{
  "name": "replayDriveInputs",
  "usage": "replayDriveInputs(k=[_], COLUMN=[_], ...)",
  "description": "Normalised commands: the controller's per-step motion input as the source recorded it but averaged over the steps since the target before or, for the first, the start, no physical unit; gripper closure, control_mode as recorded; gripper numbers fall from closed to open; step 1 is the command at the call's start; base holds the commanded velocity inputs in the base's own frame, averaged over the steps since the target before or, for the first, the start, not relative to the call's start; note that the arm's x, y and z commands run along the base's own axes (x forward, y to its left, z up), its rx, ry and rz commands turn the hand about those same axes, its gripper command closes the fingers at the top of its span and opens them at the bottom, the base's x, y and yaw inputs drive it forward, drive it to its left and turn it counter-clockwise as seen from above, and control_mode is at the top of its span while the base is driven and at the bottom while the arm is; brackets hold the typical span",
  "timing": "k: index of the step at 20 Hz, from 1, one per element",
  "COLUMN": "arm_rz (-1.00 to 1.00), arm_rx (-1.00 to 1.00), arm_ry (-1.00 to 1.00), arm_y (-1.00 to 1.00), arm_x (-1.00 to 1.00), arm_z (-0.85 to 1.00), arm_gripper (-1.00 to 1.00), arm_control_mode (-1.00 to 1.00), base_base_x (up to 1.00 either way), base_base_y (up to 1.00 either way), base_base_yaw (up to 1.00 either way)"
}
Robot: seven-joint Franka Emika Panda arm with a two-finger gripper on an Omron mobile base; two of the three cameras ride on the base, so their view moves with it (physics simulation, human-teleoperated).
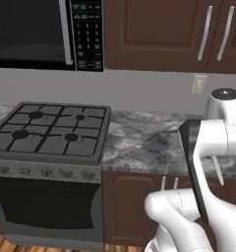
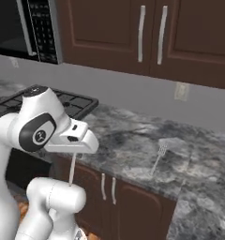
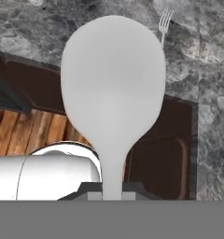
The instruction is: Take the fork and place it on the left side of the plate. Then take the spoon and place it on the right side of the plate. Make sure they're directly next to the plate.
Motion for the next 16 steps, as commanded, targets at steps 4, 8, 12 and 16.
replayDriveInputs(k=[4,8,12,16], arm_rz=[0.00,0.00,0.00,0.00], arm_rx=[0.00,0.00,0.00,0.00], arm_ry=[0.00,0.00,0.00,0.00], arm_y=[0.00,0.00,0.00,0.00], arm_x=[0.00,0.00,0.00,0.00], arm_z=[0.00,0.00,0.00,0.00], arm_gripper=[1.00,1.00,1.00,1.00], arm_control_mode=[1.00,1.00,1.00,1.00], base_base_x=[0.00,0.01,0.04,0.10], base_base_y=[0.10,0.10,0.05,0.07], base_base_yaw=[0.68,0.76,0.85,0.87])
